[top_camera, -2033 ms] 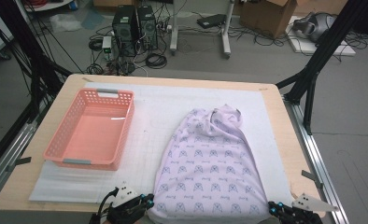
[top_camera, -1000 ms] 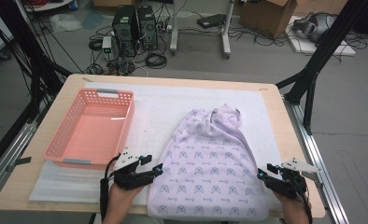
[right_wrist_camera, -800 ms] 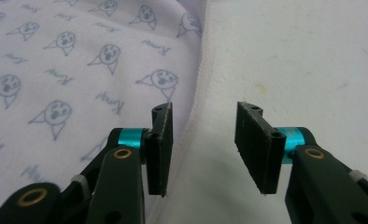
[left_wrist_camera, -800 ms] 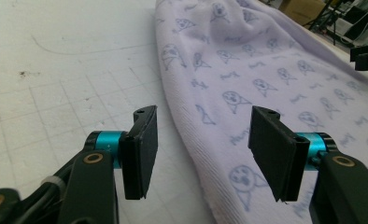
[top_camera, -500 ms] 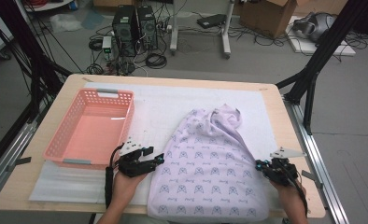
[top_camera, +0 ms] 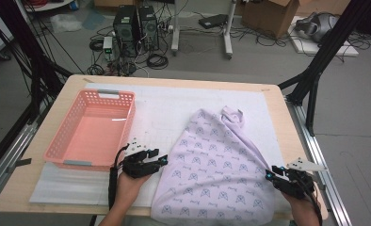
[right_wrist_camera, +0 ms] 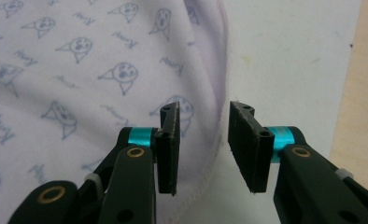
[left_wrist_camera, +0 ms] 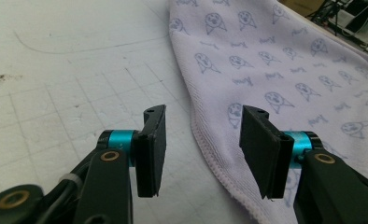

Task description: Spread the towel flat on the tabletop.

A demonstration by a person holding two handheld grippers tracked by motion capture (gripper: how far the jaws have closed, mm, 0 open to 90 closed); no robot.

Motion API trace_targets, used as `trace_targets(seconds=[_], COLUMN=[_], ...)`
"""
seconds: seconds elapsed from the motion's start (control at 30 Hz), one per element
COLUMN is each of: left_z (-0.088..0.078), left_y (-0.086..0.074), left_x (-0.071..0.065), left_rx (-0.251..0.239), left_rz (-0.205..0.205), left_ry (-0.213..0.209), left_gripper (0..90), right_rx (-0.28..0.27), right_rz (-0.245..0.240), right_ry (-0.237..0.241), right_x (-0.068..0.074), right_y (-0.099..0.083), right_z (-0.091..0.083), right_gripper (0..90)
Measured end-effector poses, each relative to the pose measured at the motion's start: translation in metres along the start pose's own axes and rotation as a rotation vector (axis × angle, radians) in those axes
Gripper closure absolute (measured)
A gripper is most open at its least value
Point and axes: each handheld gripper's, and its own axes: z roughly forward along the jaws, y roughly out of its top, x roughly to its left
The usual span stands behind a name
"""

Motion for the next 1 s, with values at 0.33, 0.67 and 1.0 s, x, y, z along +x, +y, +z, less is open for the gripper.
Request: trace_targets(seconds=[0.33, 0.67, 1.0], left_z=[0.023, 0.060, 0.051], left_y=[0.021, 0.025, 0.021], left_x=[0.001, -0.008, -0.029], left_rx=[0.053, 0.139, 0.207], left_rz=[-0.002, -0.017, 0.195], left_ry=[0.025, 0.007, 0.079], left_gripper=[46.9, 43.1, 85.8], right_rx=[-0.019, -0.039, -0.035], right_rz=[0.005, 0.026, 0.024], right_ry=[0.022, 0.034, 0.038], right_x=[0.000, -0.003, 0.001], right_y=[0.002, 0.003, 0.005], right_z=[0.004, 0.003, 0.007], right_gripper=[59.1, 57.7, 57.8])
